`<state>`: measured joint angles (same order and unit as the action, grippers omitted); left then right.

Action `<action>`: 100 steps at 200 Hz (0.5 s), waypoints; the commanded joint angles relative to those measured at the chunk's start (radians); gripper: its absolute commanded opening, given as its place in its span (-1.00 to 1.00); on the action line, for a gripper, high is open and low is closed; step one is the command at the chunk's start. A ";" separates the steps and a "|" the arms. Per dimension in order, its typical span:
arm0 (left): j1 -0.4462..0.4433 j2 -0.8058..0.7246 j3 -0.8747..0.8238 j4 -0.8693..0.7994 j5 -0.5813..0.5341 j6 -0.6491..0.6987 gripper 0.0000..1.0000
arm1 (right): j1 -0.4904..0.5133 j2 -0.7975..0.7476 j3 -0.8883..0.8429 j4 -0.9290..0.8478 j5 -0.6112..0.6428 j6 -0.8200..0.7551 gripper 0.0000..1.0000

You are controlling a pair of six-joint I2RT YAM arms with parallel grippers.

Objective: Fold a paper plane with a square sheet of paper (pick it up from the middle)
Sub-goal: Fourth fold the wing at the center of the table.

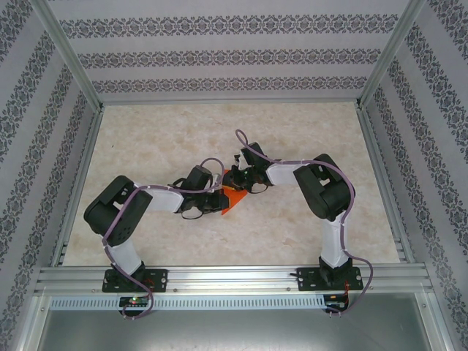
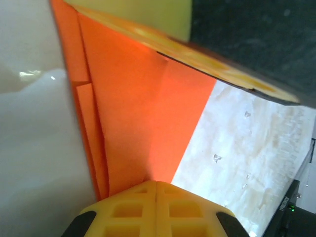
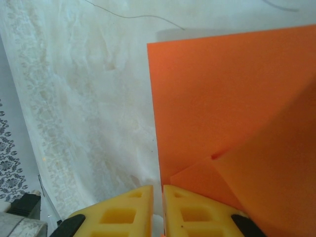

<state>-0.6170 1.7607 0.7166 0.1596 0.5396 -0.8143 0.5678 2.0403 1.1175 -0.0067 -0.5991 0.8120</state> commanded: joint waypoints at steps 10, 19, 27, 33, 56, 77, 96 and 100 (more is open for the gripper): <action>-0.020 0.062 -0.034 0.101 0.102 -0.023 -0.88 | 0.007 0.053 -0.021 -0.076 0.081 -0.019 -0.72; -0.024 0.068 -0.038 0.097 0.107 -0.020 -0.89 | 0.006 0.054 -0.021 -0.078 0.081 -0.020 -0.72; -0.026 0.065 -0.050 0.097 0.095 -0.022 -0.89 | 0.005 0.054 -0.021 -0.079 0.082 -0.022 -0.72; -0.026 0.062 -0.060 0.097 0.091 -0.024 -0.90 | 0.005 0.052 -0.021 -0.082 0.084 -0.022 -0.72; -0.027 0.050 -0.083 0.073 0.076 -0.026 -0.91 | 0.004 0.056 -0.018 -0.088 0.090 -0.025 -0.72; -0.031 0.032 -0.092 0.052 0.068 -0.031 -0.92 | 0.001 0.060 -0.015 -0.091 0.094 -0.027 -0.72; -0.041 0.024 -0.106 0.028 0.083 -0.023 -0.93 | 0.000 0.060 -0.015 -0.090 0.093 -0.027 -0.72; -0.041 0.021 -0.113 0.030 0.086 -0.026 -0.93 | 0.001 0.060 -0.016 -0.091 0.094 -0.027 -0.72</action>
<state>-0.6231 1.7817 0.6655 0.3016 0.5964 -0.8280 0.5674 2.0403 1.1175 -0.0078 -0.5961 0.8112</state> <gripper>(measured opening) 0.060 0.139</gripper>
